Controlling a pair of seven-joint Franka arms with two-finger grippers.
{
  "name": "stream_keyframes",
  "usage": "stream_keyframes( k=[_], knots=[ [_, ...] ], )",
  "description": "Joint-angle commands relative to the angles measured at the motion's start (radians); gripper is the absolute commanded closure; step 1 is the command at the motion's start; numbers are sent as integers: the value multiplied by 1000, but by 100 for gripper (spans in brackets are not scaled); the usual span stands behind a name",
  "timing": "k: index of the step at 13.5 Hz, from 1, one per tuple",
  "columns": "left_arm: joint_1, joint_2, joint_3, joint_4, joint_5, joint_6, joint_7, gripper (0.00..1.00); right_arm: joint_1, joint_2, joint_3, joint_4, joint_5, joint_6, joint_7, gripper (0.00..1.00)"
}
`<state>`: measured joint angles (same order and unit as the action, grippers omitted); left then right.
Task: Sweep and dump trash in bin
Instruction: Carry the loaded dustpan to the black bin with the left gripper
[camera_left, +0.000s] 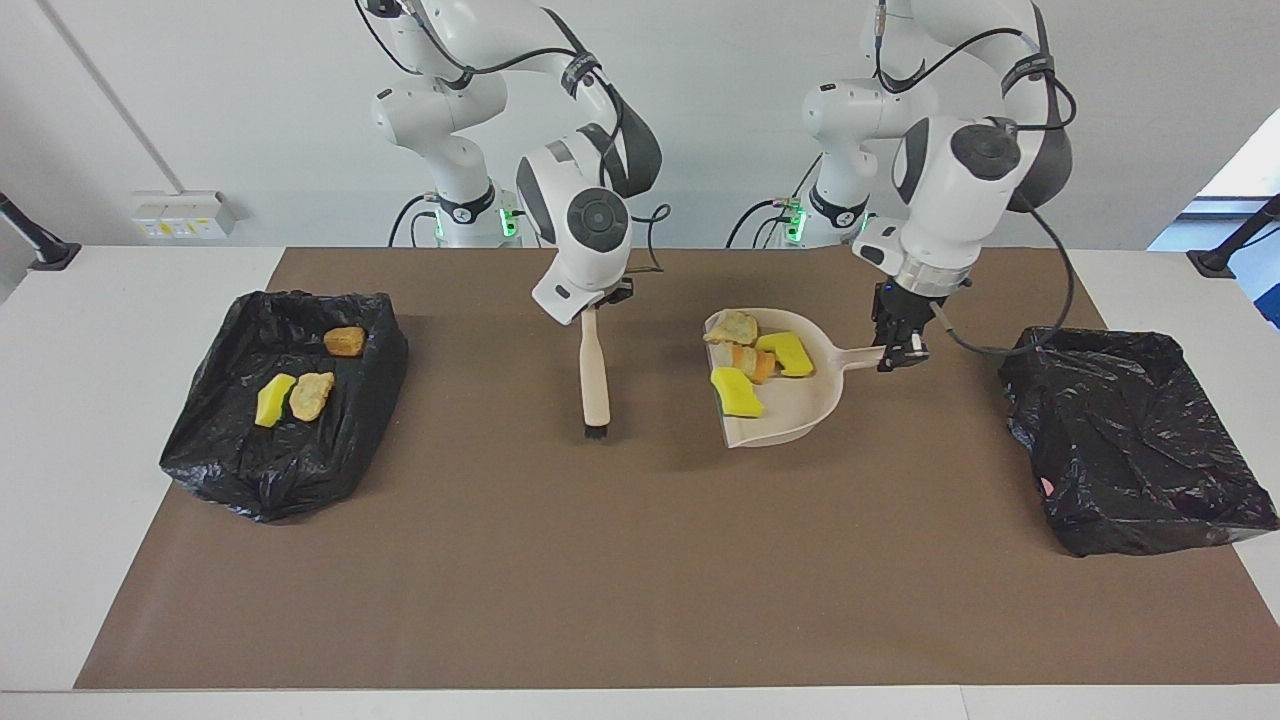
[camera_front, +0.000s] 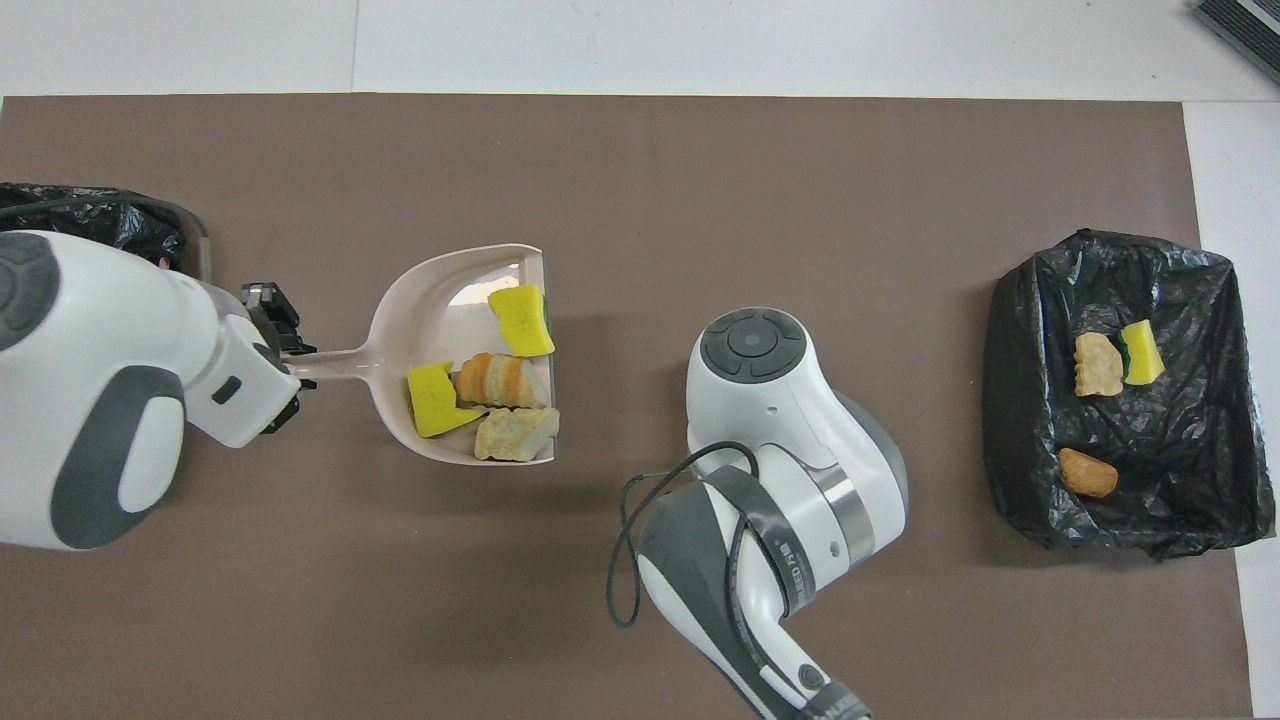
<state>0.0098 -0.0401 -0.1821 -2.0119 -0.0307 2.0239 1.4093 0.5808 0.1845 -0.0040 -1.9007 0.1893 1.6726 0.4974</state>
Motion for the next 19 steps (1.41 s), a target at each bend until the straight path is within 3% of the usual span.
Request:
stream_keyframes(
  k=[1, 3, 11, 16, 19],
  knots=[
    [1, -6, 99, 73, -67, -69, 118, 100, 54, -82, -1, -115, 80, 117, 88, 100],
    [-1, 3, 197, 119, -132, -99, 241, 100, 111, -105, -1, -152, 148, 162, 133, 100],
    [9, 49, 466, 271, -127, -116, 370, 100, 180, -154, 4, -285, 231, 261, 147, 100],
    [82, 231, 526, 543, -92, -241, 439, 100, 224, -146, 9, -369, 231, 409, 151, 100],
    [124, 279, 527, 596, -46, -194, 525, 100, 235, -143, 9, -376, 231, 420, 153, 100]
  ],
)
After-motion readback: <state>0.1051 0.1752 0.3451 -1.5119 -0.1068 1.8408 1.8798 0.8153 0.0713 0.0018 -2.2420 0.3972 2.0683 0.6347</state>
